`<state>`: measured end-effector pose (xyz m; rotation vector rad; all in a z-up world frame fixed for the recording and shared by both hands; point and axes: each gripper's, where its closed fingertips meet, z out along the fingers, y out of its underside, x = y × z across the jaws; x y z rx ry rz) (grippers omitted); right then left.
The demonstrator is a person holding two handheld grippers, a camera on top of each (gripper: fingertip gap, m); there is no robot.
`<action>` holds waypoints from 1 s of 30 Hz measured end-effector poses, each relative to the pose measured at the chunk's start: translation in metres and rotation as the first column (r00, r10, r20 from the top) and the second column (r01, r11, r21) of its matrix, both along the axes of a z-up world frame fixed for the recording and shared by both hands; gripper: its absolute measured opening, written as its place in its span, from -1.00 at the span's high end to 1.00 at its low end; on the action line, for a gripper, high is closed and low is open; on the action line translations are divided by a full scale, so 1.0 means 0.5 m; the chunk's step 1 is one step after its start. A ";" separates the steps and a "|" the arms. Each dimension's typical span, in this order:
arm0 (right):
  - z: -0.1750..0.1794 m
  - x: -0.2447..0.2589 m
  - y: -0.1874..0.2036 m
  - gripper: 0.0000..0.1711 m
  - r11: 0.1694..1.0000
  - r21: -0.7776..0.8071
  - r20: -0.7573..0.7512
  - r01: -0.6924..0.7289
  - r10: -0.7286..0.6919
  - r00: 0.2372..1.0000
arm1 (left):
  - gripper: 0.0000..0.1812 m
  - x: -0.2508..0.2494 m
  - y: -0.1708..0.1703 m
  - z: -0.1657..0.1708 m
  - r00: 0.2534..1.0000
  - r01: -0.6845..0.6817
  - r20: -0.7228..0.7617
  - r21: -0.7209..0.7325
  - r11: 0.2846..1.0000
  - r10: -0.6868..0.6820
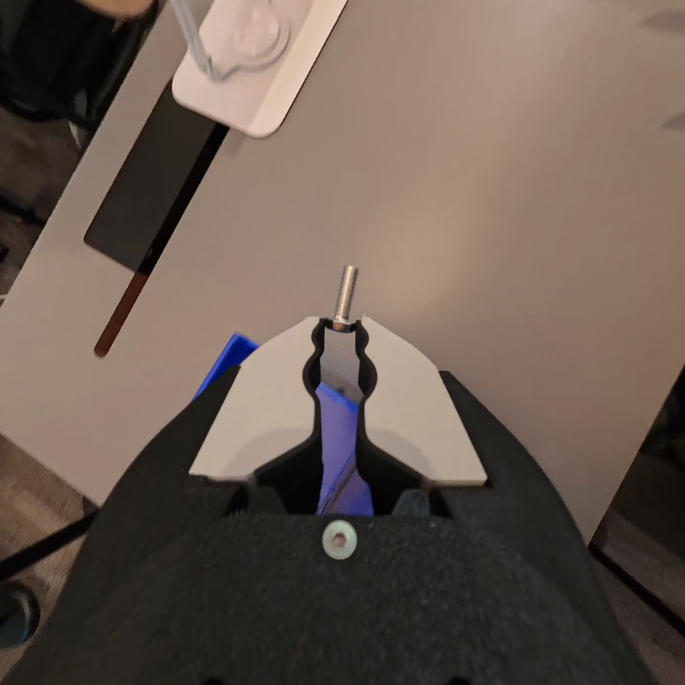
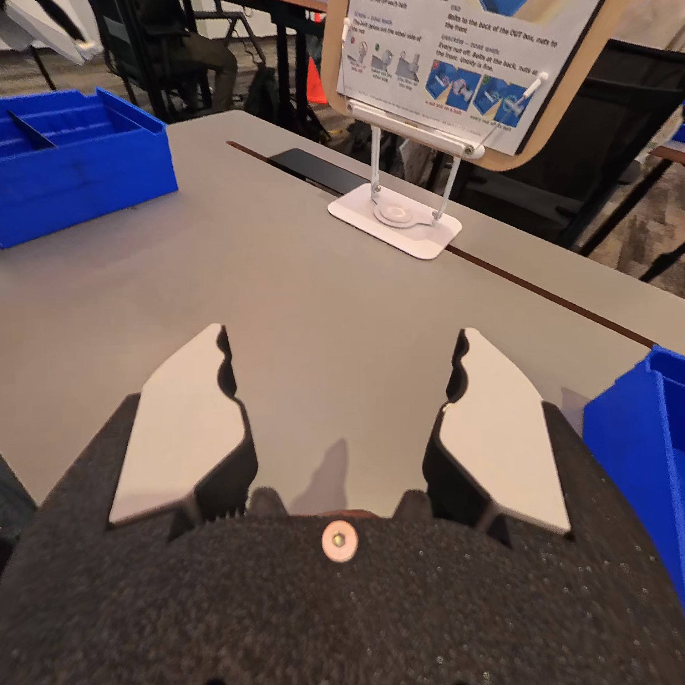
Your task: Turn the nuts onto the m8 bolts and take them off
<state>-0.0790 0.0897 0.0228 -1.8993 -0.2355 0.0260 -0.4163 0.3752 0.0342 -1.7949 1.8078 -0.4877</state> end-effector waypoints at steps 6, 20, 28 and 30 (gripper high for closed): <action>0.052 -0.033 0.042 -0.29 0.991 0.049 -0.036 -0.126 0.128 0.991 | 0.83 0.142 -0.118 0.043 0.976 0.100 0.201 -0.074 0.992 -0.084; 0.122 -0.215 0.134 0.35 0.764 0.243 -0.181 -0.597 0.641 0.746 | 0.83 0.355 -0.355 -0.001 0.807 0.345 0.573 -0.268 0.899 -0.139; 0.090 -0.256 0.172 0.50 0.720 0.210 -0.211 -0.662 0.694 0.688 | 0.83 0.387 -0.409 0.005 0.747 0.424 0.649 -0.297 0.855 -0.145; 0.082 -0.262 0.173 0.52 0.711 0.194 -0.213 -0.676 0.704 0.678 | 0.83 0.389 -0.416 0.003 0.744 0.432 0.651 -0.297 0.852 -0.151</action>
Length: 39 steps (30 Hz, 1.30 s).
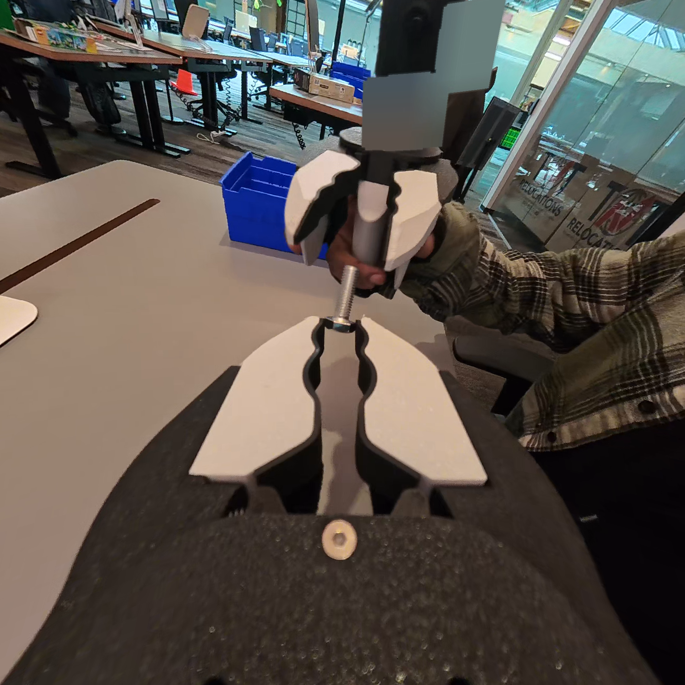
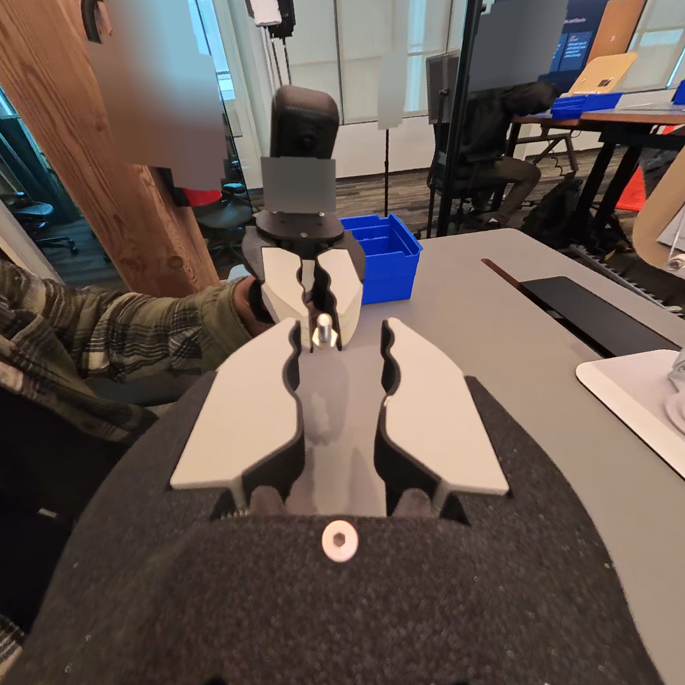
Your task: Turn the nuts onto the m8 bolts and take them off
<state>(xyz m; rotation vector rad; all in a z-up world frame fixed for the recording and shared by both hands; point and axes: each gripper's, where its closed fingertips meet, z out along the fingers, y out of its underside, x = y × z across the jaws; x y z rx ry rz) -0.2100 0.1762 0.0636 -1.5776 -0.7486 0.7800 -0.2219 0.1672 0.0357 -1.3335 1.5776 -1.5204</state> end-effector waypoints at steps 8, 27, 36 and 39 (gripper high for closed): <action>-0.017 -0.013 -0.005 0.64 0.999 -0.014 0.035 -0.041 0.041 0.999 | 0.83 0.006 -0.012 -0.002 0.999 0.026 0.025 -0.021 0.999 -0.026; -0.030 -0.021 -0.019 0.92 0.994 -0.046 0.018 -0.102 0.103 0.995 | 0.75 0.018 -0.014 -0.028 0.999 0.024 0.037 -0.014 1.000 -0.024; -0.032 0.006 -0.021 0.92 0.996 -0.044 0.000 -0.072 0.072 0.997 | 0.22 -0.028 0.015 -0.050 0.995 -0.084 -0.055 0.052 0.995 0.087; -0.044 0.019 -0.024 0.92 0.997 -0.051 -0.006 -0.055 0.055 0.998 | 0.23 -0.080 0.031 -0.027 0.987 -0.137 -0.075 0.080 0.987 0.143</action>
